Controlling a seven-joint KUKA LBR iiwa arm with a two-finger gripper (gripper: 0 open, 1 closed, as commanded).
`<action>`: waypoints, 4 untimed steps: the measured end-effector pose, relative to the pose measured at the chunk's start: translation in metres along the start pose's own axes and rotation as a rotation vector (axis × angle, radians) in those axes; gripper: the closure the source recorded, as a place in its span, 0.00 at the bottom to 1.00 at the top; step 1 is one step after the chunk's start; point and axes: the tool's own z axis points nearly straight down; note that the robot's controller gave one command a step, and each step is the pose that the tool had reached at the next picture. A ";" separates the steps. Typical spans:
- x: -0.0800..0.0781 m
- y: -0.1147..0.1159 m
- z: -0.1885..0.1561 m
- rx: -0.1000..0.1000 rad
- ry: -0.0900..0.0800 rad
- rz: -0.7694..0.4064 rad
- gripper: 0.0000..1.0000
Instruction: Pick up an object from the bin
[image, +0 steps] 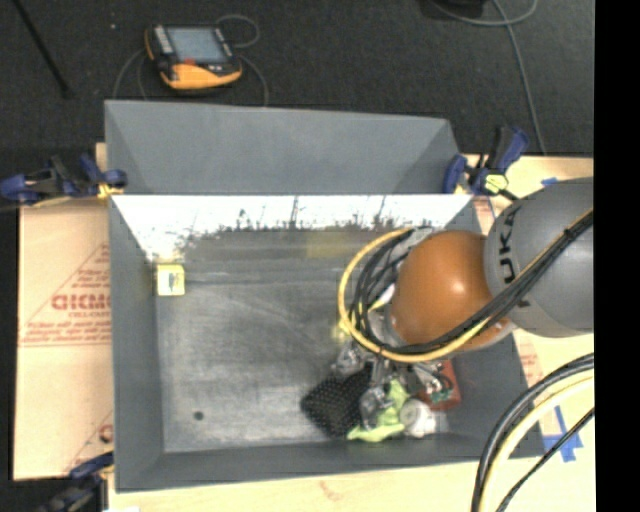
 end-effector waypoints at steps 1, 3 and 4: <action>0.000 0.000 0.000 0.000 0.000 0.000 1.00; 0.000 0.000 0.000 0.000 0.000 0.000 1.00; 0.000 0.000 0.000 0.000 0.000 0.000 1.00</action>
Offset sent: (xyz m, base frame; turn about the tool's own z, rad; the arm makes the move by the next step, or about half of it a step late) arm 0.0000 0.0000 0.0000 0.0000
